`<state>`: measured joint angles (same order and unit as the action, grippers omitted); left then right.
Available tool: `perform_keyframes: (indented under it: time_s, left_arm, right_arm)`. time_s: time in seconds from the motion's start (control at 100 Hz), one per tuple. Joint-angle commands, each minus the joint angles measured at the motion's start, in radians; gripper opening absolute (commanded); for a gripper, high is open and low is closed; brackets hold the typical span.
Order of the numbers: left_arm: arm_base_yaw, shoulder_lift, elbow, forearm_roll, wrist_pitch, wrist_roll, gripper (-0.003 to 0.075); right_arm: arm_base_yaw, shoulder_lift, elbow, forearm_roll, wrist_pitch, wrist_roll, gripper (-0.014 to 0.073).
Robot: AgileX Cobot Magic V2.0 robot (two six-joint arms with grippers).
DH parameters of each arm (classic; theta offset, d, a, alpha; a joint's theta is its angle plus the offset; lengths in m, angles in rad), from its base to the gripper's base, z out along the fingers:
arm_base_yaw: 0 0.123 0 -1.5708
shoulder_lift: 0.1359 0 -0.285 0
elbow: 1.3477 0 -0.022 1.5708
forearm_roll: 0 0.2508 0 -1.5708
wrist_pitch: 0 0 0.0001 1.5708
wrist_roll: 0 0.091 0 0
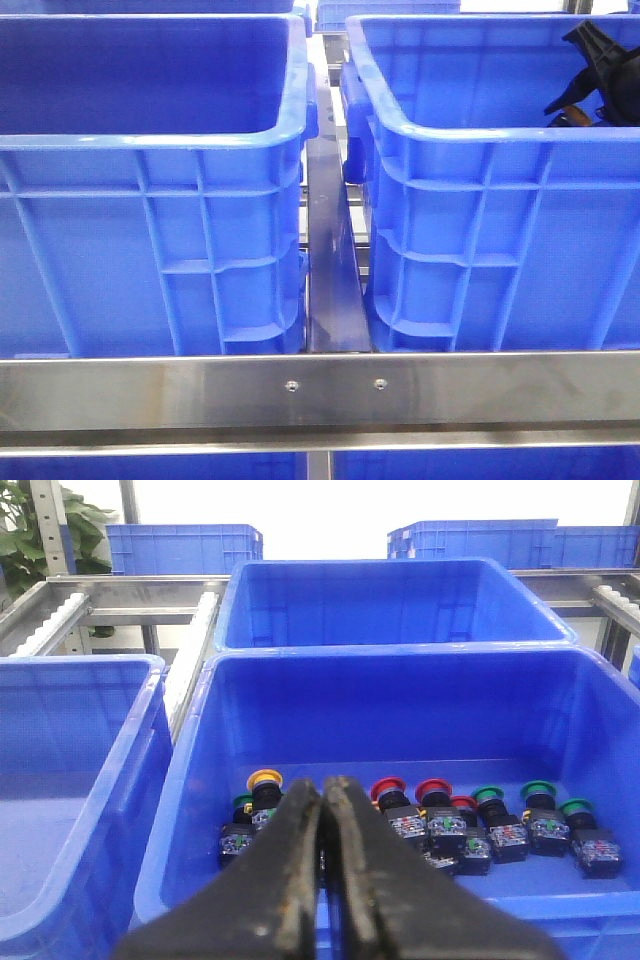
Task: Pick red and yellow buttons and place in box
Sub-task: 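Carry the yellow button with the right gripper over the destination bin, then lower the yellow button into the bin beside the red button and open the right gripper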
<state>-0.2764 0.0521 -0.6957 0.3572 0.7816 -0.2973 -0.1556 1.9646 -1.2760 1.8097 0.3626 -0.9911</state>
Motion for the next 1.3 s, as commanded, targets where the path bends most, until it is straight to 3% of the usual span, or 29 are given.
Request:
perform_keyframes:
  time_s: [0.0, 0.11, 0.21, 0.64, 1.11, 1.29]
  left_arm:
    - [0.002, 0.019, -0.018, 0.011, -0.071, -0.009, -0.0019]
    - [0.002, 0.019, -0.018, 0.011, -0.071, -0.009, -0.0019]
    - [0.002, 0.019, -0.018, 0.011, -0.071, -0.009, -0.0019]
    - [0.002, 0.019, -0.018, 0.011, -0.071, -0.009, -0.0019]
    - [0.002, 0.019, -0.018, 0.011, -0.071, -0.009, -0.0019]
    - [0.002, 0.019, -0.018, 0.011, -0.071, -0.009, -0.0019]
  right_arm:
    - [-0.005, -0.054, -0.033, 0.037, 0.019, -0.025, 0.0395]
    - [-0.005, -0.054, -0.033, 0.037, -0.013, -0.029, 0.0533]
    - [-0.006, -0.054, -0.033, 0.037, -0.040, -0.062, 0.0582]
    - [-0.030, -0.065, -0.033, 0.025, -0.101, -0.182, 0.0584]
    - [-0.027, -0.277, 0.025, -0.229, -0.062, -0.185, 0.0582]
    - [0.020, -0.422, 0.127, -0.273, -0.175, -0.285, 0.0582]
